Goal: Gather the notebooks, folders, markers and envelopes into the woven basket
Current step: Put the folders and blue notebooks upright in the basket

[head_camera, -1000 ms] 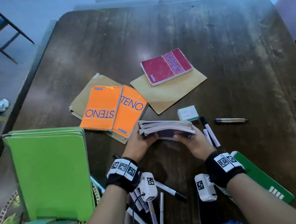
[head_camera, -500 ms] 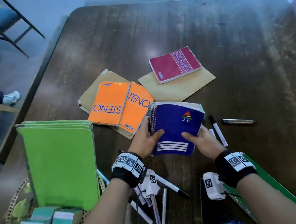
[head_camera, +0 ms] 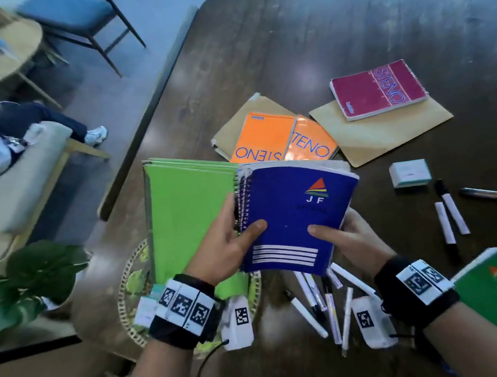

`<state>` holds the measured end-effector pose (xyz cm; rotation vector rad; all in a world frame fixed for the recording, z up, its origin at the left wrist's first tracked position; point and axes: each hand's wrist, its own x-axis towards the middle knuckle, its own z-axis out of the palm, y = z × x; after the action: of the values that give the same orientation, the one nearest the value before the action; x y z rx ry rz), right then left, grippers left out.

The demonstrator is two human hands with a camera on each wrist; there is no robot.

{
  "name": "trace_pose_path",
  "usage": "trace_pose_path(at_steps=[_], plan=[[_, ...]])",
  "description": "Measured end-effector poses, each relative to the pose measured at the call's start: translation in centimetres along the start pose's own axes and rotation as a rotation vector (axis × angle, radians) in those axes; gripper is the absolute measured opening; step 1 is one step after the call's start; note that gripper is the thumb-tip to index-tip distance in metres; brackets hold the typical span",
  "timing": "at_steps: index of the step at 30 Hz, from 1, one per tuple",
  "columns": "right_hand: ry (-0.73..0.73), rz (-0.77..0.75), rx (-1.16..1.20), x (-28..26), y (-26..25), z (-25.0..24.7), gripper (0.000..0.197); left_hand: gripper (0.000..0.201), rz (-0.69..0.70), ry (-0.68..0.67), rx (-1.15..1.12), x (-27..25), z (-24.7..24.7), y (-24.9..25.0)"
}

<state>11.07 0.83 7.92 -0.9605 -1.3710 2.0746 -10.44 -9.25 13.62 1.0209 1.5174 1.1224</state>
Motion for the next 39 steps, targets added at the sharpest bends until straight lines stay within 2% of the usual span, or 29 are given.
trace_pose_path(at_steps=[2, 7, 8, 11, 13, 15, 17, 23, 26, 29, 32, 34, 36, 39], plan=[[-0.039, -0.045, -0.044, 0.9, 0.2, 4.0, 0.037, 0.046, 0.022, 0.016, 0.029, -1.4, -4.4, -0.3], [-0.078, -0.086, -0.286, 3.4, 2.7, 13.5, 0.037, 0.073, -0.087, 0.050, 0.057, -3.9, -15.5, -3.4], [-0.084, -0.090, -0.336, 3.9, 3.7, 15.2, 0.036, 0.073, -0.114, 0.051, 0.062, -4.4, -17.4, -4.2], [-0.057, -0.037, -0.465, 5.1, 6.2, 18.9, 0.028, 0.043, -0.185, 0.035, 0.124, -4.8, -21.4, -7.4], [-0.071, 0.035, -0.540, 5.8, 7.6, 20.4, 0.027, 0.036, -0.236, -0.001, 0.149, -4.8, -22.9, -9.3], [-0.103, 0.141, -0.605, 6.4, 9.0, 21.1, 0.021, 0.039, -0.297, -0.037, 0.131, -4.8, -23.5, -11.0], [-0.106, 0.215, -0.627, 6.9, 9.9, 21.4, 0.024, 0.041, -0.338, -0.047, 0.097, -4.8, -23.6, -12.2], [-0.053, 0.305, -0.630, 8.0, 9.9, 21.3, 0.038, 0.047, -0.370, -0.053, 0.067, -3.7, -23.2, -13.1], [-0.051, 0.342, -0.684, 8.6, 9.4, 21.3, 0.044, 0.049, -0.335, -0.039, 0.373, -2.6, -23.4, -13.5], [0.008, 0.341, -0.808, 8.5, 8.9, 21.7, 0.044, 0.050, -0.283, 0.039, 0.640, -1.9, -23.3, -14.4], [0.074, 0.330, -1.092, 7.7, 7.5, 21.6, 0.042, 0.052, -0.282, 0.098, 0.737, -1.9, -22.8, -14.7], [0.073, 0.360, -1.198, 7.3, 6.7, 21.2, 0.043, 0.056, -0.305, 0.141, 0.753, -2.0, -22.6, -14.7], [0.053, 0.407, -1.221, 7.2, 6.5, 20.4, 0.046, 0.057, -0.321, 0.177, 0.763, -1.8, -21.9, -14.6], [0.008, 0.424, -1.169, 7.0, 6.6, 19.1, 0.043, 0.057, -0.285, 0.239, 0.907, -2.0, -20.6, -13.7]])
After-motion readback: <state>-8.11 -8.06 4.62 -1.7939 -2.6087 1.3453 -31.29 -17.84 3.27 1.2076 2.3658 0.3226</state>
